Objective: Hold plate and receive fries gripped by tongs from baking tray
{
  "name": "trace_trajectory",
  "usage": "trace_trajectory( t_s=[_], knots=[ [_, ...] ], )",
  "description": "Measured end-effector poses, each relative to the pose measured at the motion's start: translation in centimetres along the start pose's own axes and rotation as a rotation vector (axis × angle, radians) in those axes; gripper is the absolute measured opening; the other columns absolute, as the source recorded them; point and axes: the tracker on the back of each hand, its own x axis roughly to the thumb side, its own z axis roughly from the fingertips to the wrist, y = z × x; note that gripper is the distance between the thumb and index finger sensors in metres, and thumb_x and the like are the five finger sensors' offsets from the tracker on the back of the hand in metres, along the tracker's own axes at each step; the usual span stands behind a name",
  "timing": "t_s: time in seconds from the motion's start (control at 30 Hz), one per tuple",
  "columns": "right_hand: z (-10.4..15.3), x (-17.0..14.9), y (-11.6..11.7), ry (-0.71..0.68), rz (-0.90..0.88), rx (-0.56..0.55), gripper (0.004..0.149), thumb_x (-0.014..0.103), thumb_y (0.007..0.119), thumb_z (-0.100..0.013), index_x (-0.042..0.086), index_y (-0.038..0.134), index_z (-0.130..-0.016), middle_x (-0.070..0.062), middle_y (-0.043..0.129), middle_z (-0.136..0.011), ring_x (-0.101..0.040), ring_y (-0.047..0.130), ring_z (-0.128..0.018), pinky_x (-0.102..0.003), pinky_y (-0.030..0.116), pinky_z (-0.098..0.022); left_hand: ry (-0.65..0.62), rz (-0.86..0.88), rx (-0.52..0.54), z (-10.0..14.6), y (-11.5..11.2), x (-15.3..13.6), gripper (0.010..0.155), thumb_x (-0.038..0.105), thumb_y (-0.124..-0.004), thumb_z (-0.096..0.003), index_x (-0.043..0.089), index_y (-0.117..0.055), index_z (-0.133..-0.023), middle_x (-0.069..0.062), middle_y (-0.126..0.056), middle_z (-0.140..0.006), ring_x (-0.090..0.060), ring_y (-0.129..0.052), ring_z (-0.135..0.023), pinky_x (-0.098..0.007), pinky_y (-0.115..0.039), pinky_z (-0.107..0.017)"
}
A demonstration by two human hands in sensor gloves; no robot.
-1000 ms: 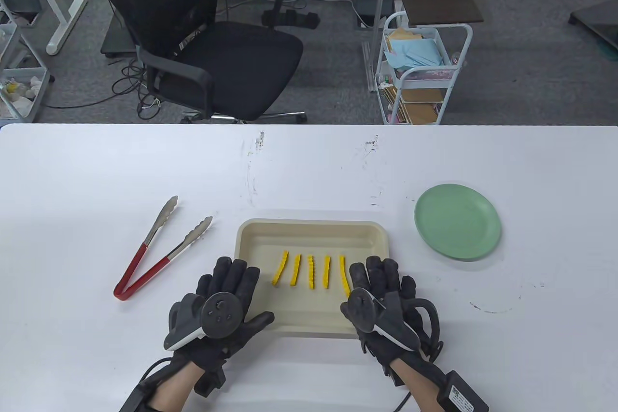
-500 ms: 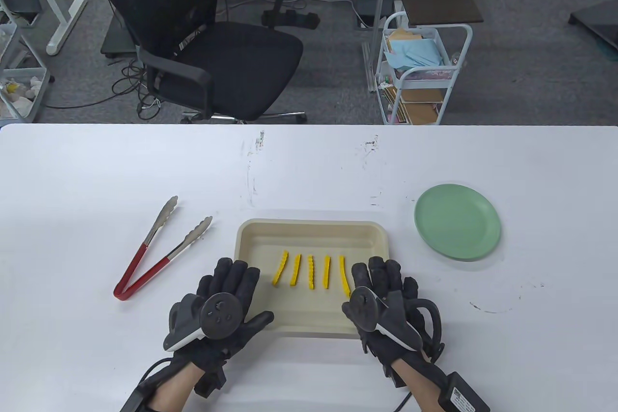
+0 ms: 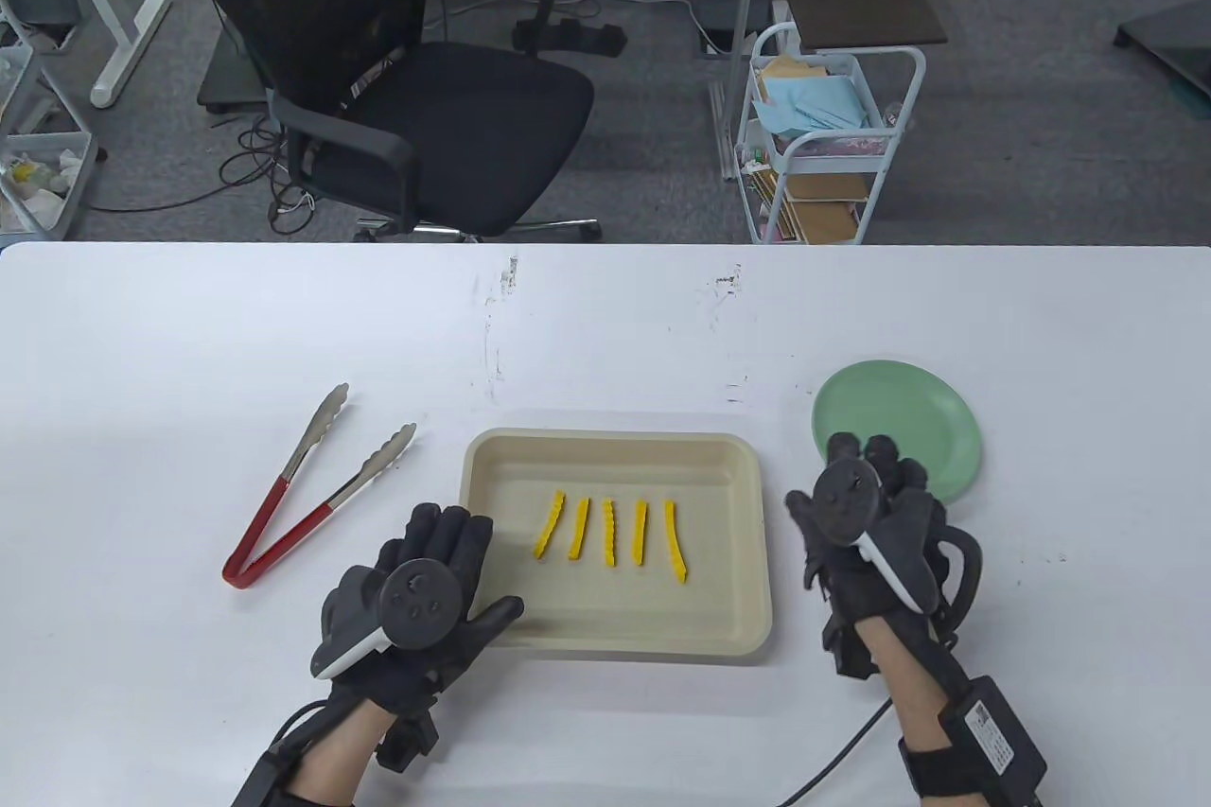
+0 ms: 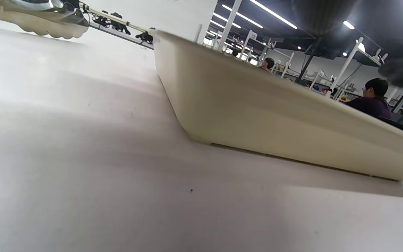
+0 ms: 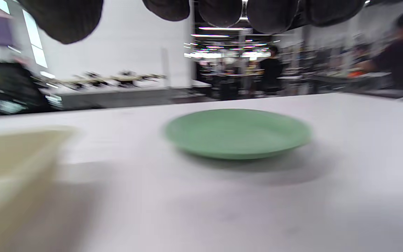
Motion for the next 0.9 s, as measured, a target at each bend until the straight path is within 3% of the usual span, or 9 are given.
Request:
trace_trajectory(
  t_s=[0.07, 0.13, 0.27, 0.3, 0.33, 0.37, 0.5, 0.67, 0.9],
  knots=[
    [-3.3, -2.0, 1.2, 0.182, 0.098, 0.097, 0.08, 0.062, 0.065, -0.043, 0.024, 0.032, -0.106, -0.015, 0.031, -0.109, -0.054, 0.046, -0.099, -0.069, 0.049, -0.066, -0.001, 0.01, 0.026, 0.1, 0.3, 0.1, 0.085, 0.063, -0.055, -0.0581, 0.015, -0.013, -0.115, -0.012, -0.012, -0.121, -0.042, -0.006, -0.11, -0.07, -0.018, -0.073],
    [-4.8, -3.5, 2.2, 0.288, 0.054, 0.184, 0.085, 0.064, 0.065, -0.042, 0.022, 0.027, -0.106, -0.017, 0.027, -0.108, -0.056, 0.045, -0.099, -0.069, 0.049, -0.066, -0.004, 0.012, 0.038, 0.2, 0.5, 0.3, 0.085, 0.063, -0.055, -0.0582, 0.015, -0.013, -0.115, -0.013, -0.012, -0.122, -0.043, -0.006, -0.11, -0.07, -0.018, -0.073],
    [-6.3, -5.7, 4.0, 0.422, 0.01, 0.301, 0.093, 0.067, 0.066, -0.04, 0.012, 0.03, -0.105, -0.022, 0.045, -0.102, -0.05, 0.068, -0.088, -0.064, 0.062, -0.059, -0.006, 0.008, 0.043, 0.2, 0.7, 0.3, 0.085, 0.063, -0.055, -0.0582, 0.015, -0.014, -0.115, -0.013, -0.014, -0.122, -0.043, -0.008, -0.11, -0.07, -0.019, -0.073],
    [-6.5, -6.0, 4.5, 0.448, 0.018, 0.314, 0.095, 0.068, 0.067, -0.039, 0.009, 0.03, -0.105, -0.022, 0.048, -0.101, -0.045, 0.079, -0.08, -0.059, 0.071, -0.052, -0.001, 0.011, 0.032, 0.1, 0.7, 0.3, 0.084, 0.062, -0.055, -0.0583, 0.015, -0.015, -0.115, -0.013, -0.016, -0.122, -0.043, -0.01, -0.111, -0.07, -0.02, -0.073],
    [-6.8, -6.4, 5.1, 0.476, 0.036, 0.319, 0.099, 0.07, 0.067, -0.038, 0.008, 0.028, -0.104, -0.021, 0.053, -0.098, -0.034, 0.093, -0.059, -0.044, 0.081, -0.032, 0.003, 0.022, 0.021, 0.0, 0.7, 0.2, 0.084, 0.062, -0.055, -0.0584, 0.015, -0.015, -0.115, -0.013, -0.02, -0.122, -0.043, -0.011, -0.111, -0.07, -0.021, -0.073],
    [-6.9, -6.5, 5.4, 0.482, 0.038, 0.323, 0.101, 0.072, 0.066, -0.037, 0.008, 0.027, -0.104, -0.018, 0.058, -0.095, -0.026, 0.099, -0.045, -0.036, 0.084, -0.021, 0.005, 0.031, 0.016, -0.1, 0.7, 0.1, 0.084, 0.062, -0.055, -0.0585, 0.015, -0.016, -0.115, -0.013, -0.02, -0.122, -0.043, -0.012, -0.111, -0.07, -0.021, -0.073],
    [-7.6, -6.8, 6.5, 0.511, -0.017, 0.333, 0.106, 0.075, 0.068, -0.033, 0.006, 0.028, -0.102, -0.012, 0.069, -0.087, -0.014, 0.1, -0.025, -0.028, 0.083, -0.007, 0.017, 0.039, 0.007, -0.2, 0.6, -0.3, 0.083, 0.061, -0.056, -0.0586, 0.014, -0.016, -0.115, -0.013, -0.02, -0.121, -0.043, -0.012, -0.111, -0.07, -0.021, -0.073],
    [-8.4, -6.3, 6.0, 0.568, -0.107, 0.259, 0.098, 0.058, 0.085, -0.035, 0.003, 0.036, -0.1, -0.01, 0.078, -0.08, -0.011, 0.099, -0.017, -0.028, 0.083, -0.003, 0.023, 0.041, 0.01, -0.2, 0.7, -0.5, 0.083, 0.061, -0.056, -0.0588, 0.014, -0.016, -0.115, -0.013, -0.02, -0.121, -0.044, -0.012, -0.11, -0.07, -0.022, -0.073],
    [-9.4, -7.0, 6.2, 0.635, -0.217, 0.266, 0.081, 0.037, 0.085, -0.04, 0.002, 0.042, -0.099, -0.008, 0.085, -0.068, -0.009, 0.099, -0.013, -0.03, 0.085, -0.004, 0.038, 0.056, 0.023, -0.2, 0.8, -1.2, 0.083, 0.06, -0.056, -0.0589, 0.014, -0.018, -0.115, -0.014, -0.021, -0.121, -0.044, -0.012, -0.11, -0.07, -0.022, -0.073]
  ],
)
